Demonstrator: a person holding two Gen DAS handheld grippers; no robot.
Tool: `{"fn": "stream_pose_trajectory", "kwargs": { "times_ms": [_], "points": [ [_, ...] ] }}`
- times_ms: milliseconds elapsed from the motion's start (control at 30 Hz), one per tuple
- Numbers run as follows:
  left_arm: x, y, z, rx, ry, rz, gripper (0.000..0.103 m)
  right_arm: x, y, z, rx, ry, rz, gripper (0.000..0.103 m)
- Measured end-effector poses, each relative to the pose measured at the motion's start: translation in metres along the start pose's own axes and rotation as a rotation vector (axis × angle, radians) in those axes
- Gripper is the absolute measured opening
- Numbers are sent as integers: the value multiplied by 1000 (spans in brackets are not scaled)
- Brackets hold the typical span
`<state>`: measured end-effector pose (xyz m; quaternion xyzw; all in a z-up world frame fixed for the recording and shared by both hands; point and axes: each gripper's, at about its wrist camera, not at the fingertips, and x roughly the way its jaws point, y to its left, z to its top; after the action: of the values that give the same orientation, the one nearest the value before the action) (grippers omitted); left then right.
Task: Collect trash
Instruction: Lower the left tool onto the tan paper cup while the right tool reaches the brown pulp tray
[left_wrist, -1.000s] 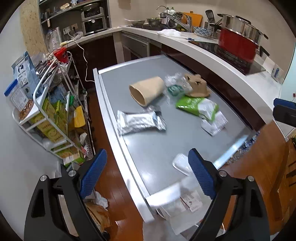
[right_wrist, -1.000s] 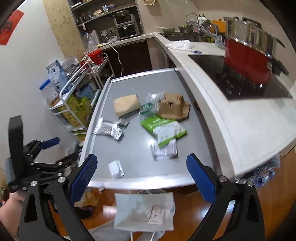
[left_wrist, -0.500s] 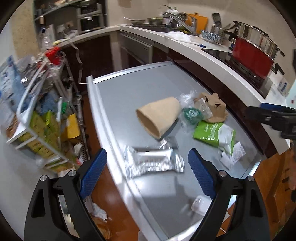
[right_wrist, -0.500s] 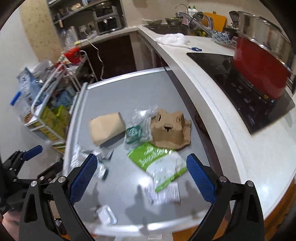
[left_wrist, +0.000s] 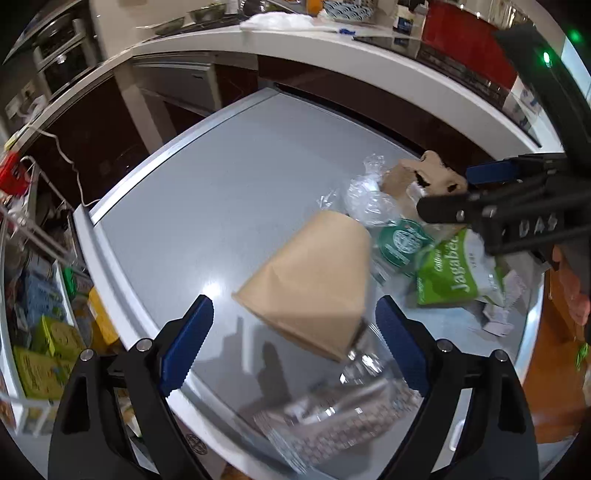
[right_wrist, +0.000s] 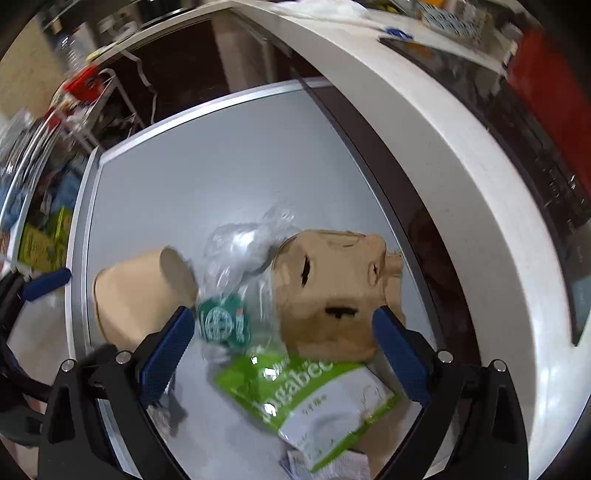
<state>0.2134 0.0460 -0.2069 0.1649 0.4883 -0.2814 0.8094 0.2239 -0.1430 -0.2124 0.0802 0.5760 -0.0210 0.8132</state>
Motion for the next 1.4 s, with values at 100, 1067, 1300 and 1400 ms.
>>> {"fn": "stream_pose_trajectory", "kwargs": {
  "times_ms": [100,1067,1300,1400],
  "points": [
    [13,5,7,3,6,-1,90,6,-8,8,94,7,14,93],
    [23,8,23,37,-41,-43,90,26,2,32,70,-2,-171,77],
    [25,16,20,20,-36,-59,90,23,24,13,-68,46,-4,76],
    [25,16,18,33,-37,-43,90,13,19,8,-44,24,51,73]
  ]
}}
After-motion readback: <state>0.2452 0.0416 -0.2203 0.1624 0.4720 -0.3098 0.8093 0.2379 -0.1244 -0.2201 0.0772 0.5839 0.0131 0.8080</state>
